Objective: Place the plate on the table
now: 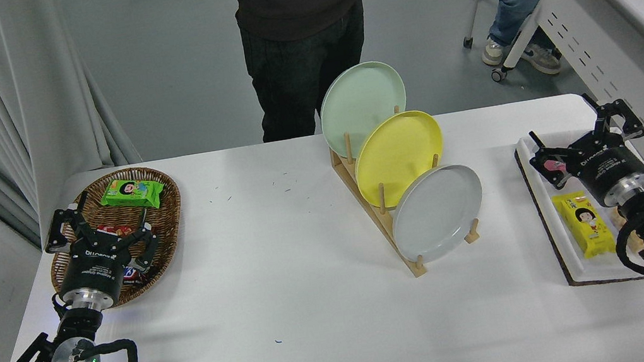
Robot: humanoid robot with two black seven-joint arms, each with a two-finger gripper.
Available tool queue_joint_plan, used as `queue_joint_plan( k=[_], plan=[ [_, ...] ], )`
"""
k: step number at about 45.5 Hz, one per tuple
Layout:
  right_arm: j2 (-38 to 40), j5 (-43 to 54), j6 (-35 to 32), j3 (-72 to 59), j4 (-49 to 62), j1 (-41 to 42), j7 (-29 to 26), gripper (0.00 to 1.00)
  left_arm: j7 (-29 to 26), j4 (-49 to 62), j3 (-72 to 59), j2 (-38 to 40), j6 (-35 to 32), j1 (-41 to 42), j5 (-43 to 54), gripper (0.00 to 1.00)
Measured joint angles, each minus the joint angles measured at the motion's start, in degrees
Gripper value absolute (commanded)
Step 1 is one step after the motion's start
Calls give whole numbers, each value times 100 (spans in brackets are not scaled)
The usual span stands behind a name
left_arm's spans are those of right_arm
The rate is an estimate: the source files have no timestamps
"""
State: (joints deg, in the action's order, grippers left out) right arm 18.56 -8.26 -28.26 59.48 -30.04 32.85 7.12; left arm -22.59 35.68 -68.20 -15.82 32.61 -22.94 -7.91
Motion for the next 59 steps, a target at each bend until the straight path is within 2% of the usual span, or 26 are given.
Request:
queue_joint_plan(
  k=[59],
  plan=[
    [100, 11, -355, -6, 2, 22, 0, 100, 3, 0, 9, -7, -7, 0, -8, 98]
  ],
)
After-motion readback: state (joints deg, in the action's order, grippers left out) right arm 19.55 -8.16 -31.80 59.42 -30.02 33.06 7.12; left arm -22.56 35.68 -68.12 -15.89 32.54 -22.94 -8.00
